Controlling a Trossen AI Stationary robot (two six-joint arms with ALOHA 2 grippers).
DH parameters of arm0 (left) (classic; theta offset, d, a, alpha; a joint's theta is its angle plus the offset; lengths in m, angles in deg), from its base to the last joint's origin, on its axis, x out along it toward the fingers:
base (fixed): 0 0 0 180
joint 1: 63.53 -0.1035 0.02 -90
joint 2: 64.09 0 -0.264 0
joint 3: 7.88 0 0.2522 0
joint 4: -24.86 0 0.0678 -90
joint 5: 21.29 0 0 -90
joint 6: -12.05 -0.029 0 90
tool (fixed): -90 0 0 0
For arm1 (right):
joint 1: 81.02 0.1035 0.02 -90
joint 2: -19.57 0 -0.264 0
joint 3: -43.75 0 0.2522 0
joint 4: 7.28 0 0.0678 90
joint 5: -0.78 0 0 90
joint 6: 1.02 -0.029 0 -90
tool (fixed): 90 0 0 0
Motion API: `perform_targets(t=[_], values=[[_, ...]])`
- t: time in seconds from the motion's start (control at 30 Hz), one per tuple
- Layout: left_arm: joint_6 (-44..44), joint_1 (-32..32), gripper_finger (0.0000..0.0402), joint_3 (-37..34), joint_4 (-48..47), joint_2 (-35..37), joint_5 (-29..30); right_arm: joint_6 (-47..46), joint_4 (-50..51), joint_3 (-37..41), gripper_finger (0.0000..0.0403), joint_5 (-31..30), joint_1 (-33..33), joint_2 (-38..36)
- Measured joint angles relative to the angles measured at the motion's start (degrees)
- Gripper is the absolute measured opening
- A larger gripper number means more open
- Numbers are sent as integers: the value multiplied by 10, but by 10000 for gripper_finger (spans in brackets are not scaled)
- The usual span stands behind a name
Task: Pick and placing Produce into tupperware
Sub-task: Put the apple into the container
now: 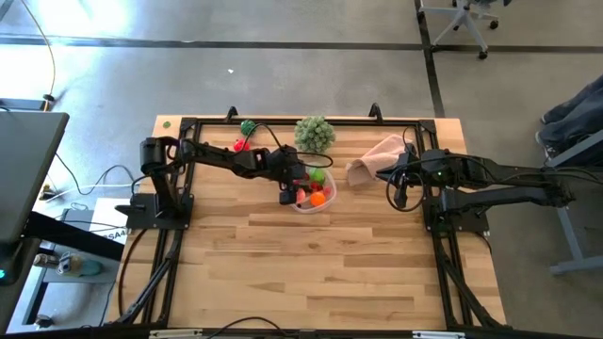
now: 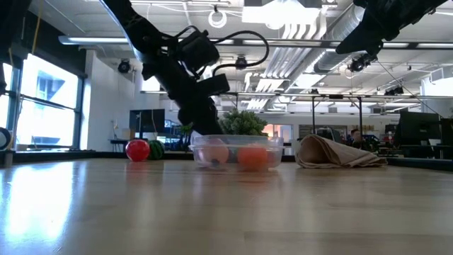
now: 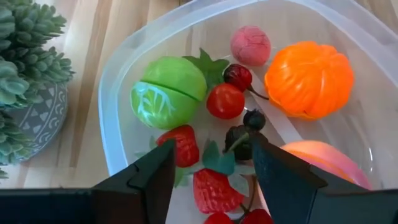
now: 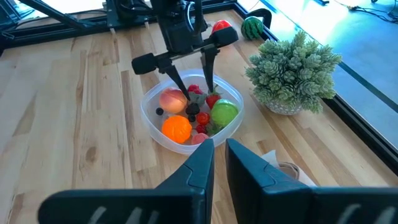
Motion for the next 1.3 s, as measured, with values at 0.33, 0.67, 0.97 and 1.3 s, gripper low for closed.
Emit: perform_targets(t=[0.33,0.67,0.97,1.3], values=[[3,0,194,15,12,22,1,0,0,0,30,0,0,0],[272,0,193,143,-219,67,160,0,0,0,30,0,0,0],[750,-22,193,258,-580,67,261,0,0,0,30,0,0,0],[945,-76,193,260,-753,66,205,0,0,0,30,0,0,0]])
